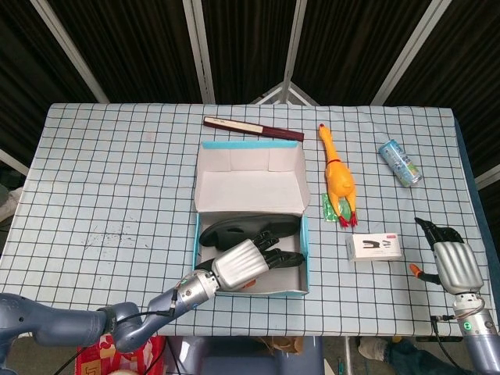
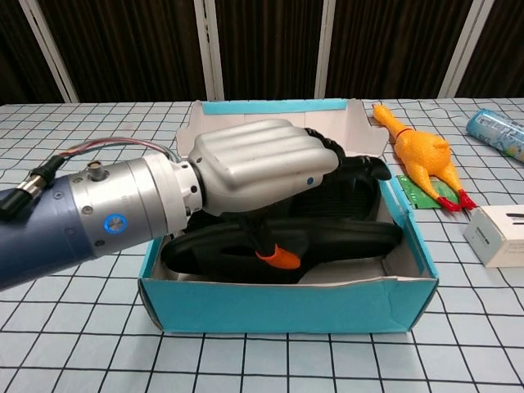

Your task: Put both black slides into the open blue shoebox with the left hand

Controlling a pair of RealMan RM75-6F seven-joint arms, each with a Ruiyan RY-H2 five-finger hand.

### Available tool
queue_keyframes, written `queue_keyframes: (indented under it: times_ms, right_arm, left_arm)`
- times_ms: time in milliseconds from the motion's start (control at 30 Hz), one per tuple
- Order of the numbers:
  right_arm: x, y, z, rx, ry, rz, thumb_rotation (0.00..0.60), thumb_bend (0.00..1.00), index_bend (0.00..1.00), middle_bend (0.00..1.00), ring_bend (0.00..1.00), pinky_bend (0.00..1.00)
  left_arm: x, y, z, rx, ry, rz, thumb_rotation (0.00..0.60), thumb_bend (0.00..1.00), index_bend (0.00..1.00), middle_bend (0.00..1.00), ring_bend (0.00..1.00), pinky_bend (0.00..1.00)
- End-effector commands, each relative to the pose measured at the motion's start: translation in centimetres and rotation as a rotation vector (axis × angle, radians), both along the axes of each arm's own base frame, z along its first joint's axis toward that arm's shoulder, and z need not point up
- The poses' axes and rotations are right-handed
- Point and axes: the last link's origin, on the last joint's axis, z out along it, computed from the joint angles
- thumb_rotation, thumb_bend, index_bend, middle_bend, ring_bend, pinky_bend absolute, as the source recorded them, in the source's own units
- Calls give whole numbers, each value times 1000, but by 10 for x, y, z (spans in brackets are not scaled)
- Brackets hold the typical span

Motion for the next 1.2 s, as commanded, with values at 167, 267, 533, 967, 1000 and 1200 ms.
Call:
queue_keyframes:
  times_ms: [167,267,533,967,1000,1200]
  right_arm:
    - [0,0,0,-2,2,-1,600,226,132,196,257,188]
    - [0,0,0,-4,3,1,600,226,132,195,257,188]
    - [2,1,1,-7,-1,16,600,226,132,196,257,188]
    - [16,3,-8,12,41,132,600,226,132,196,257,163]
    - [17,4,-9,14,42,146,600,226,132,196,257,163]
    - [18,8,-5,-27,70,165,600,225,132,196,257,163]
  left_arm:
    - [10,-1,30,63,-38,-57,600,167,118,228,129,124]
    - [9,-6,49,66,-34,-43,600,181,126,225,125,117]
    - [-46,-35,150,322,46,119,600,183,167,221,116,117]
    - [-208,-100,223,751,-43,533,600,183,176,207,76,73]
    - [-219,-102,222,755,-52,567,600,183,174,194,67,66]
    - [-270,-96,212,746,0,708,600,183,174,149,35,37]
